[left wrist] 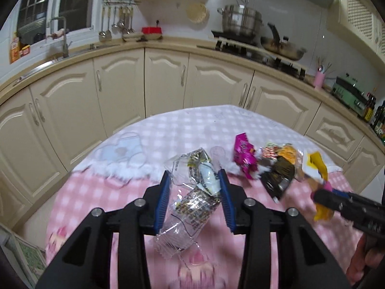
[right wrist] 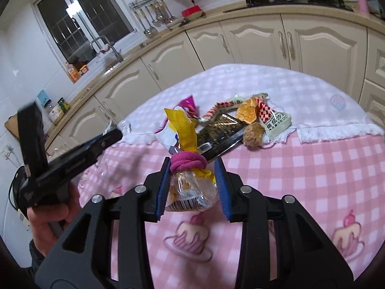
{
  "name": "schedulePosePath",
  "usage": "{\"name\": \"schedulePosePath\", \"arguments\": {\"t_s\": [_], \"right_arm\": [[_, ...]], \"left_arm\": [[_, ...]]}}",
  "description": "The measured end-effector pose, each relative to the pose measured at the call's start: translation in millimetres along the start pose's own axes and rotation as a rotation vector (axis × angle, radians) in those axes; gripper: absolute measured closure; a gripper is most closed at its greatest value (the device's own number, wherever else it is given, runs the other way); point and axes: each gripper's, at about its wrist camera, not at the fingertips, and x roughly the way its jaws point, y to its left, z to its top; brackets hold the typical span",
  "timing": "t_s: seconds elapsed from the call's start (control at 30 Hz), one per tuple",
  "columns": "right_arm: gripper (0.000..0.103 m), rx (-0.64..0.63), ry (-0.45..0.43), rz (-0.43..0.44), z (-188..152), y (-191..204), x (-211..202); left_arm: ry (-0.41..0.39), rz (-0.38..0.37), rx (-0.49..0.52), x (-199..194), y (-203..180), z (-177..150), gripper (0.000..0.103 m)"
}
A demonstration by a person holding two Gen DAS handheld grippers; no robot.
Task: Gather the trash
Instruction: 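Grasp the clear wrapper with the left gripper while the right gripper grasps the pink-tied bread bag, then carry the clear wrapper and bread bag to the blue bin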
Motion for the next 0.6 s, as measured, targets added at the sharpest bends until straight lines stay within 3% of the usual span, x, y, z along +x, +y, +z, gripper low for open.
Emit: {"name": "schedulePosePath", "arguments": {"t_s": [0.37,0.6], "right_arm": [[0.067,-0.001,-0.098,0.040,-7.1,4.6,-95.8],[0.067,0.028,-0.182,0.024,-20.4,-21.7,-166.4]], "left_arm": [[-0.132,-0.069,0.019,-107.6,-42.0,-27.8,0.065],[-0.171,-0.123,0.073,-142.6,-89.7,-38.7,0.065]]}}
